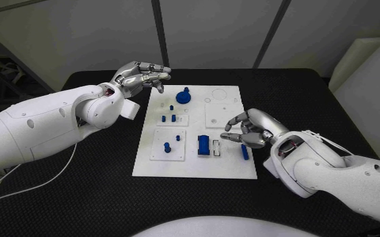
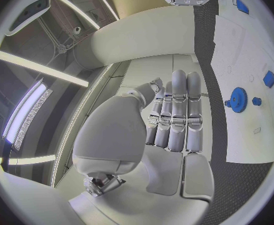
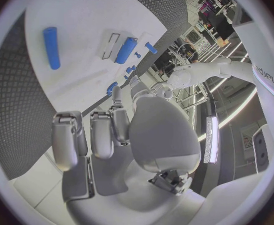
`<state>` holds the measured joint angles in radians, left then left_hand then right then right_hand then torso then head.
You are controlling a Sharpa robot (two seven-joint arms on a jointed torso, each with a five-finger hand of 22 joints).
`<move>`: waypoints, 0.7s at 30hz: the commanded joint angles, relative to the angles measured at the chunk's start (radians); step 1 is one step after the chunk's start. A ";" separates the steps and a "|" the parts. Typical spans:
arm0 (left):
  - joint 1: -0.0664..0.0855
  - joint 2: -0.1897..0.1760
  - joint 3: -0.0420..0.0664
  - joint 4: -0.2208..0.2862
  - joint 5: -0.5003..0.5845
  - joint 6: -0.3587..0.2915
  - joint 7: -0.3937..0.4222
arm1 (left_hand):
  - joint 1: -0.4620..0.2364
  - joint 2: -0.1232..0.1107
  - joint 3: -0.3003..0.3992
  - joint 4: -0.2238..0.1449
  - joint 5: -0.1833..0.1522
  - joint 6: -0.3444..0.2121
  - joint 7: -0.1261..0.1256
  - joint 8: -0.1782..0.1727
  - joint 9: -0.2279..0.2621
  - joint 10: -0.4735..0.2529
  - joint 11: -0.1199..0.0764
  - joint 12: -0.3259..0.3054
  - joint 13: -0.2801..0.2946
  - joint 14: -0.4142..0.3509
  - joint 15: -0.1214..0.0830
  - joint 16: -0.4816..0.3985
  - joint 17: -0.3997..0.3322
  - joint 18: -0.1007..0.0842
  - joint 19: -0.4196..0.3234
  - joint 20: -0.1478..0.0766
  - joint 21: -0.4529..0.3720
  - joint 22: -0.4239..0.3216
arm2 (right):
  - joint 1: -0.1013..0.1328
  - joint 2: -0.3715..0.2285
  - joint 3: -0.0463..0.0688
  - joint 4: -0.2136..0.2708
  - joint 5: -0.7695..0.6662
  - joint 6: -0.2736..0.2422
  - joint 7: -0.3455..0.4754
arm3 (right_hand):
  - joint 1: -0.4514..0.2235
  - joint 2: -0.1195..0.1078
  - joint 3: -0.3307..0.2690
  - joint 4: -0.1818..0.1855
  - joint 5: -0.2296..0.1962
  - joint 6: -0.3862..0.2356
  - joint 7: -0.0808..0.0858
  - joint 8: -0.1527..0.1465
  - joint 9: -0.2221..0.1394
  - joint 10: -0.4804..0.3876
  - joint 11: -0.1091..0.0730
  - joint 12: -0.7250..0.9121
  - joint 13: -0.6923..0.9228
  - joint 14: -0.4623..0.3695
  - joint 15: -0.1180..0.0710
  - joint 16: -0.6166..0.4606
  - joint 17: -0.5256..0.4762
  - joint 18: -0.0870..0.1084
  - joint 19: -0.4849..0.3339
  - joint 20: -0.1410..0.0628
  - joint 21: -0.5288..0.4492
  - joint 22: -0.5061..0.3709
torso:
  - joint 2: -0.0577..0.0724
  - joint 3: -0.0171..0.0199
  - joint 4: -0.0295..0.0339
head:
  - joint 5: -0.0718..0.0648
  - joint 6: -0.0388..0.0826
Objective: Assemble the parts on the task board
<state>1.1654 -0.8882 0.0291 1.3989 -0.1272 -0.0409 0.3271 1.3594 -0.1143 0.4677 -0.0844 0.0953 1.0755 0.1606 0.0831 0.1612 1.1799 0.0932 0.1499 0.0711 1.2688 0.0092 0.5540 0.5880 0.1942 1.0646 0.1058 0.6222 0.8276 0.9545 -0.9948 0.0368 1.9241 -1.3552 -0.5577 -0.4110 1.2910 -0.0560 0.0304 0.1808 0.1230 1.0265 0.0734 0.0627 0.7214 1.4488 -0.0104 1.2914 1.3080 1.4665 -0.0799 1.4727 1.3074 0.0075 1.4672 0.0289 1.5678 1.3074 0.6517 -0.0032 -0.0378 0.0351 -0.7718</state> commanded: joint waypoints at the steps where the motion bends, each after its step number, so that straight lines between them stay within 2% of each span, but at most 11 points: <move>1: 0.001 0.001 0.001 0.002 0.004 0.007 0.005 | -0.001 0.009 -0.004 0.000 -0.004 -0.006 0.001 -0.006 -0.001 -0.007 0.000 -0.002 -0.001 0.004 0.000 -0.004 -0.001 -0.012 0.004 0.006 0.000 -0.002 | 0.001 -0.045 0.002 0.015 0.051 0.066 0.042 | 0.002 0.009 -0.009 0.000 0.007 0.000 0.001 -0.003 -0.031 0.001 0.006 -0.008 0.063 0.065 0.007 -0.003 0.085 -0.007 0.103 0.008 0.002 0.263 | -0.002 -0.0008 -0.0018 | -0.012 0.006; 5: 0.001 0.002 0.000 0.003 0.004 0.007 0.005 | -0.003 0.010 -0.008 0.001 -0.004 -0.006 0.001 -0.007 -0.002 -0.008 0.000 -0.002 -0.001 0.005 0.001 -0.008 -0.001 -0.011 0.005 0.007 -0.007 -0.006 | 0.001 -0.086 0.003 0.017 0.011 0.121 0.000 | 0.003 0.010 -0.015 0.000 0.008 0.016 -0.001 -0.001 -0.058 0.002 0.005 -0.010 0.061 0.066 0.007 -0.003 0.086 -0.007 0.104 0.009 0.003 0.263 | -0.004 -0.0015 -0.0022 | -0.021 0.006; 9: 0.000 0.002 0.000 0.006 0.004 0.007 0.006 | -0.003 0.010 -0.008 0.001 -0.004 -0.006 0.001 -0.007 -0.002 -0.008 0.000 -0.002 -0.001 0.005 0.001 -0.008 -0.001 -0.011 0.005 0.007 -0.007 -0.006 | 0.000 -0.109 0.003 0.014 -0.050 0.164 -0.059 | -0.006 0.005 -0.027 0.006 0.007 0.029 -0.003 0.000 -0.077 0.001 0.004 -0.014 0.058 0.065 0.006 -0.006 0.082 -0.007 0.103 0.009 0.002 0.263 | -0.003 0.0004 -0.0017 | -0.028 0.004; 13: -0.001 0.000 0.000 0.010 0.004 0.007 0.006 | -0.003 0.010 -0.008 0.001 -0.004 -0.006 0.001 -0.007 -0.002 -0.008 0.000 -0.002 -0.001 0.005 0.001 -0.008 -0.001 -0.011 0.005 0.007 -0.007 -0.006 | -0.002 -0.120 0.001 0.013 -0.130 0.209 -0.139 | -0.033 -0.008 -0.049 0.031 0.008 0.052 -0.007 0.003 -0.092 -0.002 0.001 -0.025 0.050 0.062 0.004 -0.013 0.072 -0.006 0.100 0.007 -0.005 0.259 | -0.003 -0.0004 -0.0023 | -0.034 0.003; 18: -0.002 0.000 0.000 0.011 0.004 0.008 0.007 | -0.003 0.010 -0.008 0.001 -0.004 -0.006 0.001 -0.007 -0.002 -0.008 0.000 -0.002 -0.001 0.005 0.001 -0.008 -0.001 -0.011 0.005 0.007 -0.007 -0.006 | -0.010 -0.115 -0.002 0.006 -0.179 0.231 -0.197 | -0.053 -0.026 -0.062 0.063 0.010 0.060 -0.010 0.002 -0.099 -0.004 -0.001 -0.031 0.046 0.062 0.002 -0.016 0.068 -0.005 0.099 0.005 -0.007 0.258 | -0.004 -0.0006 -0.0039 | -0.036 0.003; 21: -0.002 0.000 0.000 0.011 0.004 0.009 0.008 | -0.003 0.010 -0.008 0.001 -0.004 -0.006 0.001 -0.007 -0.002 -0.008 0.000 -0.002 -0.001 0.005 0.001 -0.008 -0.001 -0.011 0.005 0.007 -0.007 -0.006 | -0.013 -0.106 -0.003 -0.001 -0.194 0.233 -0.217 | -0.058 -0.037 -0.063 0.083 0.011 0.062 -0.011 0.002 -0.102 -0.004 -0.002 -0.033 0.045 0.061 0.001 -0.018 0.067 -0.005 0.099 0.004 -0.008 0.257 | -0.004 0.0003 -0.0028 | -0.038 0.003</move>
<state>1.1627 -0.8885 0.0283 1.4075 -0.1272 -0.0409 0.3271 1.3594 -0.1143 0.4678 -0.0844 0.0953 1.0755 0.1606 0.0789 0.1599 1.1799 0.0932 0.1500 0.0711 1.2688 0.0092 0.5493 0.5880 0.1942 1.0683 0.1095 0.6222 0.8225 0.9421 -1.1053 0.0339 1.9255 -1.4806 -0.3664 -0.5596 1.2393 -0.0891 -0.0324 0.2561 0.1273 1.0820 0.0605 0.0627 0.6208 1.4488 -0.0105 1.2640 1.3078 1.4650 -0.0784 1.4615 1.3074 0.0074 1.4672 0.0288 1.5635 1.3074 0.6480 -0.0034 -0.0408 -0.0014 -0.7692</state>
